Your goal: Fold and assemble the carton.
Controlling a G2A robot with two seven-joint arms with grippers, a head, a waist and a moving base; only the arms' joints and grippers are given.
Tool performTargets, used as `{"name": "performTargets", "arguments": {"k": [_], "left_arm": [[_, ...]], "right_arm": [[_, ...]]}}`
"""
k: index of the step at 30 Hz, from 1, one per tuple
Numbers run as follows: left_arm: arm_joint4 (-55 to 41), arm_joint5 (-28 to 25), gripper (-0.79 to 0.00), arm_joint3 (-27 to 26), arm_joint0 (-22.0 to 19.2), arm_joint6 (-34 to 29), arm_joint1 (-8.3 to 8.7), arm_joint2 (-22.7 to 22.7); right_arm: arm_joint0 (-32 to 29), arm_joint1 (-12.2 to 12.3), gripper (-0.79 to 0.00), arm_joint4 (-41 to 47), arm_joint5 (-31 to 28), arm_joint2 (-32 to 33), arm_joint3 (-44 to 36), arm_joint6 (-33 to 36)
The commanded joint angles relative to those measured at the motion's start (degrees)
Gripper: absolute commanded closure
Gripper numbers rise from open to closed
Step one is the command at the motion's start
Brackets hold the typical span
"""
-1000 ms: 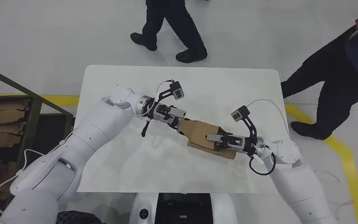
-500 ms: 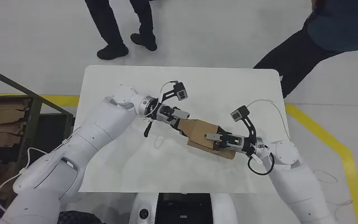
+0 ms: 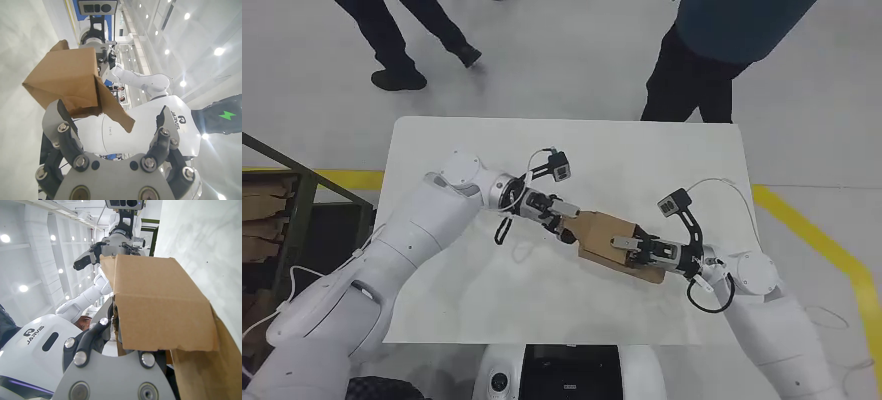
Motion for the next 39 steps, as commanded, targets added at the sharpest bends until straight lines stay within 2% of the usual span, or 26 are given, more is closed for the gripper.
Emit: {"name": "performTargets", "arguments": {"k": [1,14,39], "left_arm": [[1.65,-0.37,-0.785,0.35,-0.01,0.39,-0.09,-0.16],[9.05,-1.23,-0.785,2.93,-0.19,1.70,-0.71,-0.61],[10.37,0.42,-0.785,6.99,-0.25,0.38,-3.18,-0.69]], "right_arm": [[-0.10,0.04,0.000,-0.04,-0.04,0.09,-0.15,0.05],[-0.68,0.30,0.000,0.16,-0.22,0.99,-0.59,-0.23],[-1.22,0.56,0.000,3.59,-0.03,1.71,-1.88,1.69]]}}
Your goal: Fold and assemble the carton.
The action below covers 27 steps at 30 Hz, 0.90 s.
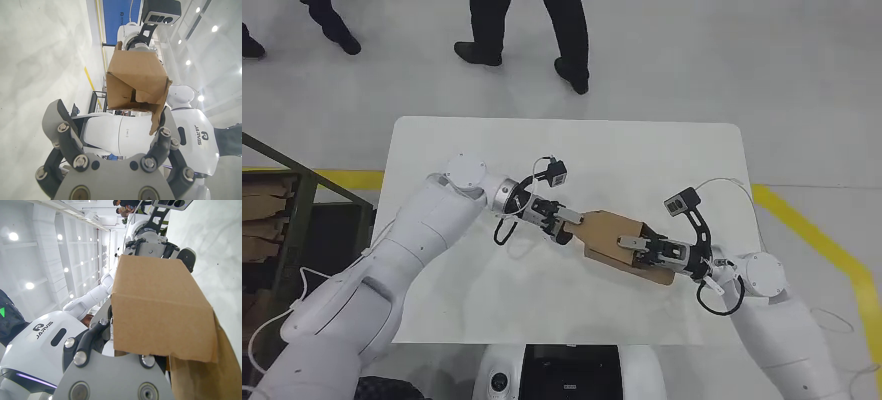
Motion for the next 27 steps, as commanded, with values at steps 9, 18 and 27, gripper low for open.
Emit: {"name": "performTargets", "arguments": {"k": [9,18,27], "left_arm": [[0.67,-0.11,-0.785,1.51,-0.50,-0.72,-1.14,0.20],[2.34,0.17,-0.785,1.71,-0.83,-0.85,-2.21,1.04],[2.63,0.29,-0.785,1.89,-1.14,-0.85,-3.08,2.13]], "right_arm": [[-0.06,0.03,0.000,1.18,0.30,0.07,-0.53,0.19],[0.05,0.02,0.000,2.49,0.61,0.17,-0.64,0.34],[0.23,-0.04,0.000,3.31,0.65,-0.05,-0.59,0.59]]}}
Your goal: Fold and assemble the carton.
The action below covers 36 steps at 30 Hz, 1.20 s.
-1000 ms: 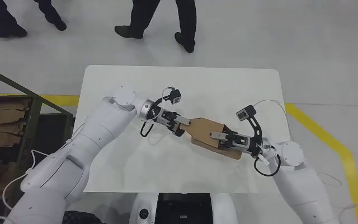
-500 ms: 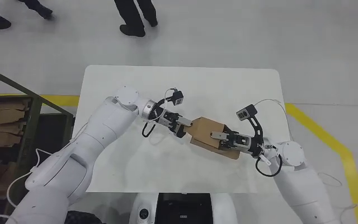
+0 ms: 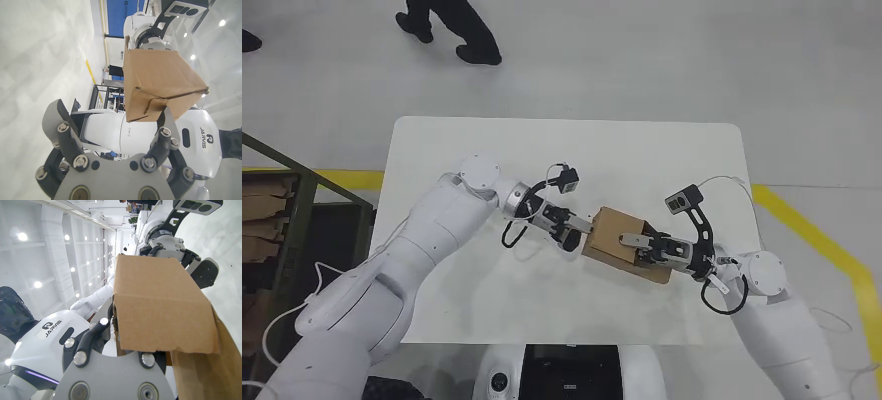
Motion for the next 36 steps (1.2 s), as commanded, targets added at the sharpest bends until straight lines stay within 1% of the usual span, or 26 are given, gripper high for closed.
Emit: {"name": "performTargets", "arguments": {"k": [1,15,36], "left_arm": [[-0.06,-0.03,-0.785,0.02,-0.08,0.00,-0.15,0.20],[-0.33,-0.08,-0.785,0.24,-0.86,0.00,-1.19,1.61],[-0.99,-0.44,-0.785,1.09,-1.49,0.00,-1.91,2.14]], "right_arm": [[0.03,-0.01,0.000,0.09,-0.02,-0.05,0.02,0.02],[0.25,-0.10,0.000,-0.03,-0.04,-0.68,0.41,0.29],[0.72,-0.23,0.000,-0.12,0.06,-1.52,0.64,0.48]]}}
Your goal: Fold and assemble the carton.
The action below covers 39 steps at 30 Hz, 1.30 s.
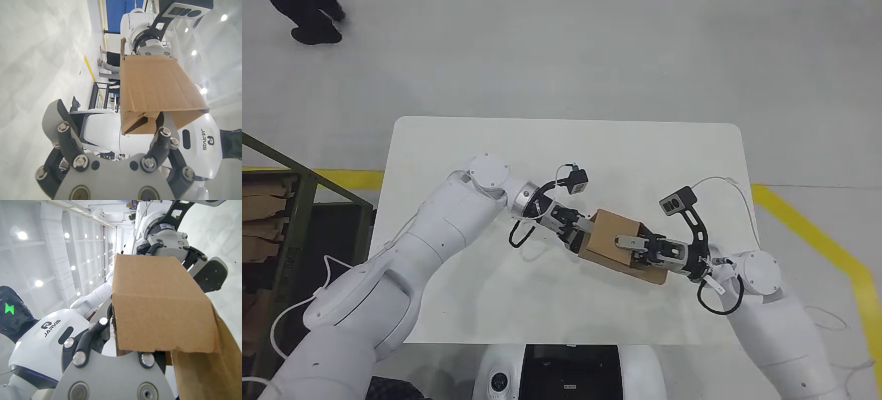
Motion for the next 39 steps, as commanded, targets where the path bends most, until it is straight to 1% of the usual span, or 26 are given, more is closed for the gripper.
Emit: {"name": "performTargets", "arguments": {"k": [1,11,18,22,26,33,36,39], "left_arm": [[-0.13,-0.01,-0.785,-0.04,-0.03,0.00,-0.05,0.03],[-0.21,-0.01,-0.785,0.59,-0.14,0.00,0.02,-0.41],[0.38,-0.71,-0.785,2.25,0.65,0.70,1.23,-3.44],[0.90,-2.94,-0.785,1.85,1.47,2.93,2.18,-5.97],[2.86,-8.08,-0.785,-0.72,2.74,8.06,3.24,-8.83],[10.34,-20.54,-0.785,-7.51,6.59,20.52,5.65,-14.15],[14.29,-26.50,-0.785,-10.91,8.63,26.48,6.77,-16.24],[18.62,-31.77,-0.785,-13.67,10.25,31.75,7.79,-17.63]], "right_arm": [[0.05,-0.01,0.000,-0.04,-0.01,-0.06,0.02,0.00],[-0.05,0.04,0.000,0.39,-0.31,0.39,0.25,0.17],[-0.45,0.33,0.000,-0.25,-0.16,1.89,0.63,0.13],[-0.58,0.48,0.000,-1.45,0.57,2.46,0.77,-0.63],[-0.44,0.60,0.000,-3.84,2.45,2.42,0.63,-2.04],[0.97,0.81,0.000,-5.84,6.29,2.49,1.49,-2.31],[1.72,0.89,0.000,-5.46,8.60,2.47,1.64,-1.63],[2.74,0.92,0.000,-3.29,11.08,2.59,2.25,-0.14]]}}
